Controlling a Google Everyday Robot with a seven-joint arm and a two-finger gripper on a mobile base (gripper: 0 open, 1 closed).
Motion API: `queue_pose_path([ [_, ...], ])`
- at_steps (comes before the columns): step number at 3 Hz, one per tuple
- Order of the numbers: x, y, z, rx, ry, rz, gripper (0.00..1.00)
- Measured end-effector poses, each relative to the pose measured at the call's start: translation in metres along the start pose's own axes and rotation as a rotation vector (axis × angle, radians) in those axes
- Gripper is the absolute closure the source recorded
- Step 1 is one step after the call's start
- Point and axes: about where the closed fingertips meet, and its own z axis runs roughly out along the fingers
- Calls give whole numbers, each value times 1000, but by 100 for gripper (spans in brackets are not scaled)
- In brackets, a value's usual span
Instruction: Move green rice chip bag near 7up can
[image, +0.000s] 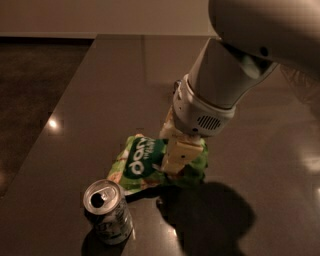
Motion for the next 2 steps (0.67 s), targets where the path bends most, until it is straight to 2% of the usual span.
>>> queue_pose_path([
  [1, -1, 1, -1, 4, 0, -3, 0],
  [2, -1, 1, -1, 4, 0, -3, 0],
])
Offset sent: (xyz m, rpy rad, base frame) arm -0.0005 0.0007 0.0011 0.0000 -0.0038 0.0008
